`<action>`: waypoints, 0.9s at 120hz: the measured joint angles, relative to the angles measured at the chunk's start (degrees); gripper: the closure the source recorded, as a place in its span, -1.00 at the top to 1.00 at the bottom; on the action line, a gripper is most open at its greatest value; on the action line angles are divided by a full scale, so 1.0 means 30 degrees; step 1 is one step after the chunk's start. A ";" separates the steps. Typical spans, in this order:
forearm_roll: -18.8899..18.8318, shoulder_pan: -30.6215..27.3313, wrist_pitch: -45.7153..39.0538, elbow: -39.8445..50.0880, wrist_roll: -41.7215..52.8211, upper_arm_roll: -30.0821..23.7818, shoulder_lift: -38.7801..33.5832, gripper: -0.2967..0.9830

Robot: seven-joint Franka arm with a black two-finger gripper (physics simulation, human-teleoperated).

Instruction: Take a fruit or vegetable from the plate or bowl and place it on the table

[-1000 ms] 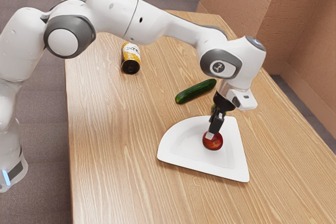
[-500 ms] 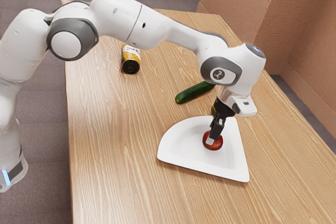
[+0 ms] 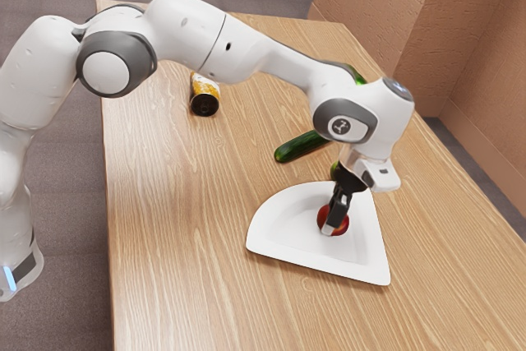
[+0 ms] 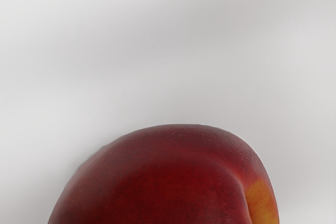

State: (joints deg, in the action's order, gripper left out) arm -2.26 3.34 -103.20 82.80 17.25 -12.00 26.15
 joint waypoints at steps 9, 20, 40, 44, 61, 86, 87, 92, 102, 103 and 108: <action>0.0010 -0.0001 -0.0087 0.0139 0.0001 0.0001 0.0000 0.54; 0.0103 0.0000 -0.0181 0.0199 -0.0061 0.0012 0.0000 0.26; 0.0075 -0.0005 -0.0322 0.0208 -0.0236 0.0008 -0.0001 -0.05; 0.0053 -0.0006 -0.0348 0.0207 -0.0274 0.0007 -0.0002 -0.07; -0.0084 0.0014 -0.0432 0.0121 -0.0441 0.0000 -0.0145 -0.14; -0.1685 0.0311 -0.0628 -0.4086 -0.0669 -0.2760 0.0057 -0.10; -0.1819 0.0349 -0.0675 -0.4206 -0.0687 -0.3057 0.0112 -0.08; -0.2726 0.0712 -0.0889 -0.4586 -0.0818 -0.4652 0.0480 -0.08; -0.5406 0.1622 -0.1283 -0.4492 -0.1359 -0.8280 0.1446 -0.07; -0.5639 0.1751 -0.1348 -0.4397 -0.1426 -0.8489 0.1527 -0.07; -0.6574 0.2165 -0.1726 -0.3768 -0.1780 -0.9166 0.1819 -0.06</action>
State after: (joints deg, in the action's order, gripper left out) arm -21.98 9.83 -108.37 71.49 11.91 -39.50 31.60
